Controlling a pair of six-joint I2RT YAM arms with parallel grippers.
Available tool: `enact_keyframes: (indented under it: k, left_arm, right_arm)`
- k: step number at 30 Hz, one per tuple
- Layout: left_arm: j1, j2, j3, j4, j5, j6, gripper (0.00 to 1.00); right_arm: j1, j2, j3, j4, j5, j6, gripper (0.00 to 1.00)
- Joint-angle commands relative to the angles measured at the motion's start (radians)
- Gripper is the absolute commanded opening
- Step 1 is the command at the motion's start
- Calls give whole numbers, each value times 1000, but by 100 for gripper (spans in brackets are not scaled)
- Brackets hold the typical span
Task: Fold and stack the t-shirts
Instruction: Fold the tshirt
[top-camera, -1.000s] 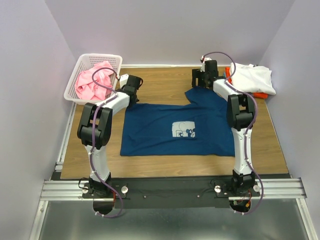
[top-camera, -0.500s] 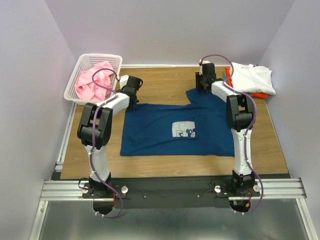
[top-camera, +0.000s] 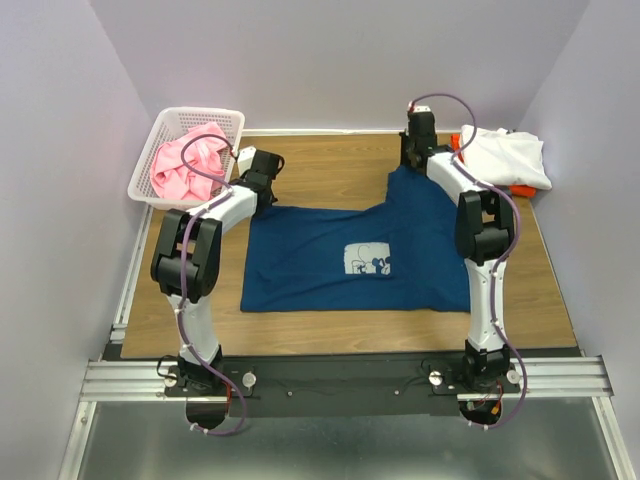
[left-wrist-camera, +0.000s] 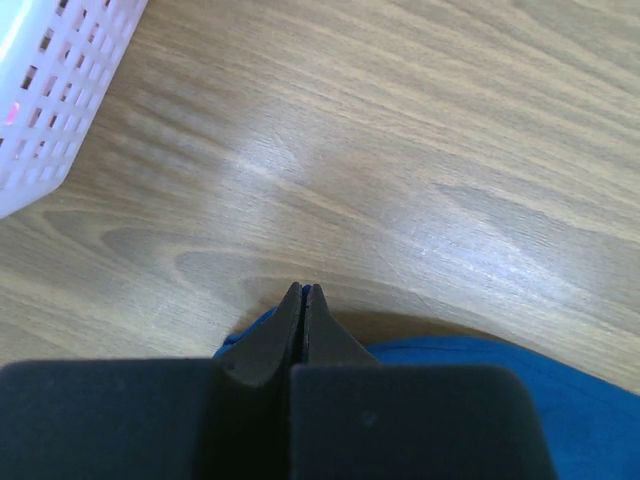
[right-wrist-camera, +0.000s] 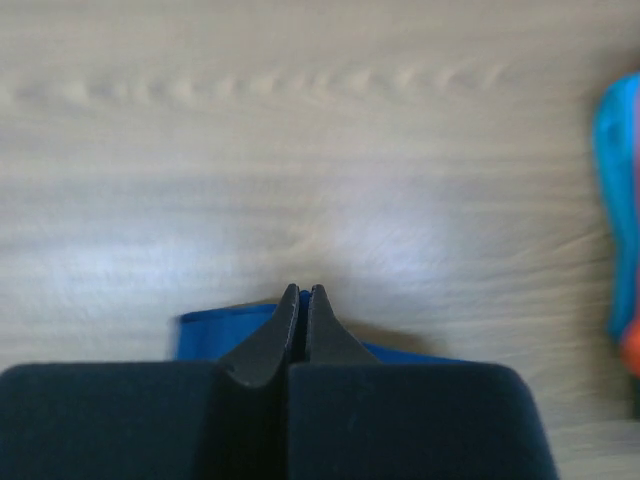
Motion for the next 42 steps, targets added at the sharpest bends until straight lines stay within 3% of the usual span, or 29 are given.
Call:
enact_keyframes:
  k: [1, 6, 19, 27, 34, 42]
  left_arm:
    - [-1, -44, -11, 14, -14, 8, 0]
    - [0, -34, -2, 14, -11, 9, 0]
    - [-1, -71, -29, 20, 23, 5, 0]
    - [-17, -171, -169, 114, 65, 5, 0]
    - [-46, -272, -290, 150, 59, -17, 0]
    - [-54, -387, -405, 163, 32, -57, 0]
  right_arm:
    - [5, 4, 120, 11, 116, 2, 1]
    - [5, 22, 172, 12, 87, -27, 1]
    - [5, -108, -18, 15, -10, -66, 1]
    - [5, -295, -257, 54, -25, -67, 1]
    - [5, -496, -520, 65, 108, -60, 1]
    - [5, -694, -685, 63, 117, -34, 1]
